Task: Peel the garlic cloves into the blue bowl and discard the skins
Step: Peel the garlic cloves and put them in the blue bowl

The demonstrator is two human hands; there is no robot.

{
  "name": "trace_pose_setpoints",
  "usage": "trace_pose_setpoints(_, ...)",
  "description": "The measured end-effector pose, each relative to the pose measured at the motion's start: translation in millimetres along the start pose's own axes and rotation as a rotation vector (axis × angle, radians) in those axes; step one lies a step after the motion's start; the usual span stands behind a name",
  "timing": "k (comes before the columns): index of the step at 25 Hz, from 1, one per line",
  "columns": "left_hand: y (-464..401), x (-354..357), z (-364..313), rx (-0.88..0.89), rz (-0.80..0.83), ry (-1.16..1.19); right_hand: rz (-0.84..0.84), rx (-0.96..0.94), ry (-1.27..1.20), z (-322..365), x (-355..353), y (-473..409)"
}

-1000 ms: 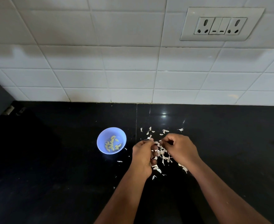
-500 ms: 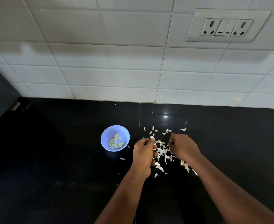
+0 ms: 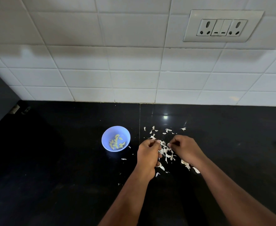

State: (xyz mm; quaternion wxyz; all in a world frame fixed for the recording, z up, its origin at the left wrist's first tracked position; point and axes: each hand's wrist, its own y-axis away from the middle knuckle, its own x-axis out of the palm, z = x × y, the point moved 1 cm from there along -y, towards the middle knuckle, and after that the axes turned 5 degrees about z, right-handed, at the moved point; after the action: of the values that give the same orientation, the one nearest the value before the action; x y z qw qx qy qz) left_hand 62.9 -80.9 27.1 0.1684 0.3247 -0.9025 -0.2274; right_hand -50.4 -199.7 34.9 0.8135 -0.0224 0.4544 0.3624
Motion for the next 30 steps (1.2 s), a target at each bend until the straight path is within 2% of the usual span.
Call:
trace_pose_setpoints(3,2,1,0,0.051,0.019,-0.012,-0.029,-0.083,-0.457,14,5,22)
trace_pose_setpoints(7,8,1,-7,0.075,0.066,0.036,-0.095,-0.109,-0.671,23,8,38)
trace_pose_setpoints(11,11,-2,-11,-0.071,0.122,0.174,-0.109,-0.107,-0.818,27,8,43)
trace_pose_setpoints(15,12,-7,-13,-0.220,0.153,0.318,-0.048,-0.114,-0.872,27,8,45)
trace_pose_setpoints(20,14,-7,-10,-0.236,0.161,0.378,-0.056,-0.104,-0.839,30,13,44)
trace_pose_setpoints(25,19,-7,-9,-0.092,0.061,0.158,-0.228,-0.123,-0.552,28,21,45)
trace_pose_setpoints(28,19,-1,-6,0.068,-0.038,0.063,-0.300,-0.145,-0.507,29,24,49)
trace_pose_setpoints(30,21,3,-4,0.114,-0.081,0.110,-0.314,-0.140,-0.531,30,26,48)
